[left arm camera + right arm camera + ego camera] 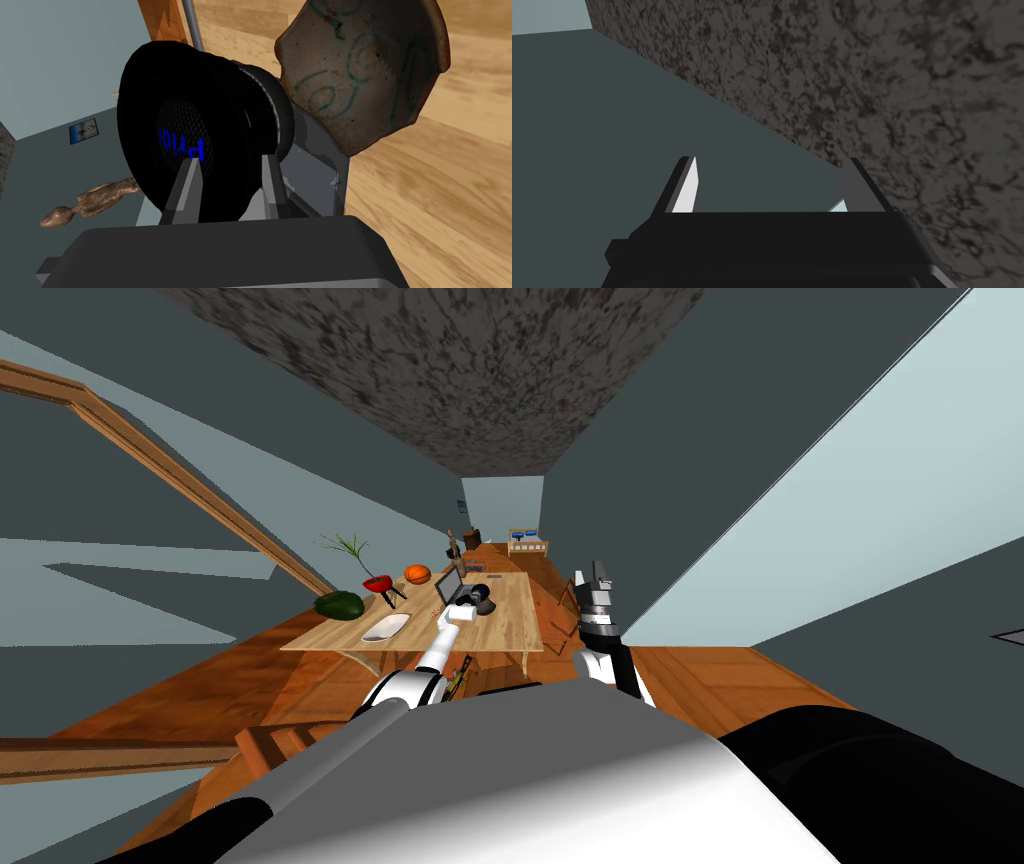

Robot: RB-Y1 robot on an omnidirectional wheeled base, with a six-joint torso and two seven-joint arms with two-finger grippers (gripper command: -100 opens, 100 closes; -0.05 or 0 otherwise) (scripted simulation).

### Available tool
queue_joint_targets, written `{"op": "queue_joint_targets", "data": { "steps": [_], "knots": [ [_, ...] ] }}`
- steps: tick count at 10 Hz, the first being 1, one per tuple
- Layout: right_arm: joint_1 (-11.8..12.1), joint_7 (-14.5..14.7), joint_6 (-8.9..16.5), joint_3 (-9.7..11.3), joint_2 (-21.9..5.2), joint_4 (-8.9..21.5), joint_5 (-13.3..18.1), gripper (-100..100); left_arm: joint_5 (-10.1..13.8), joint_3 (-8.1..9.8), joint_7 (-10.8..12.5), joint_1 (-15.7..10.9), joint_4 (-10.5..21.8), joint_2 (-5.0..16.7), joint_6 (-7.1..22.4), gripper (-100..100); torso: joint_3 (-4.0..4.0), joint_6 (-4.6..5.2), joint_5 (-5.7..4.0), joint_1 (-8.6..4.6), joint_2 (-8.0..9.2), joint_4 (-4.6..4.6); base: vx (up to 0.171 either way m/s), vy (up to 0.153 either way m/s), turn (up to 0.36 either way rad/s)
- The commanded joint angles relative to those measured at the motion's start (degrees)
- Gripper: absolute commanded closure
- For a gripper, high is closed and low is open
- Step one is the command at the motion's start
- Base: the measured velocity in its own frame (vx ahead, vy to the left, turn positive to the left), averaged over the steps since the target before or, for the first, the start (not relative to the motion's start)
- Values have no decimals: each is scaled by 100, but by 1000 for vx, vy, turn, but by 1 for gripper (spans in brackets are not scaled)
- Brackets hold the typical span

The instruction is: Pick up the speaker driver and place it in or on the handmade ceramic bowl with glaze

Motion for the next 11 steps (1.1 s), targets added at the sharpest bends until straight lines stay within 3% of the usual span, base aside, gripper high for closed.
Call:
{"op": "queue_joint_targets", "data": {
  "steps": [1,2,6,7,8,11],
  "knots": [
    [0,0,0,0,0,0,0,0,0,0,0,0,0,0,0,100,0,0,0,0,0,0,105,16,6],
    [-1,0,0,0,0,0,0,0,-6,8,-4,-19,0,6,-14,-100,19,1,1,-8,42,0,22,4,0],
    [-3,0,1,1,1,1,0,0,-6,8,-4,-20,-1,7,-15,-100,54,2,-1,-16,100,15,3,0,0],
    [-3,0,1,1,1,1,0,0,-6,8,-4,-20,-1,7,-15,0,55,2,-1,-16,101,15,0,0,0],
    [-3,0,1,1,1,1,0,0,17,17,8,-87,-86,35,163,-100,55,2,-1,-16,102,15,1,1,-12],
    [-3,0,1,1,1,1,0,0,64,36,32,-222,-255,92,519,-100,55,2,-1,-16,101,16,3,3,-12]
  ]
}}
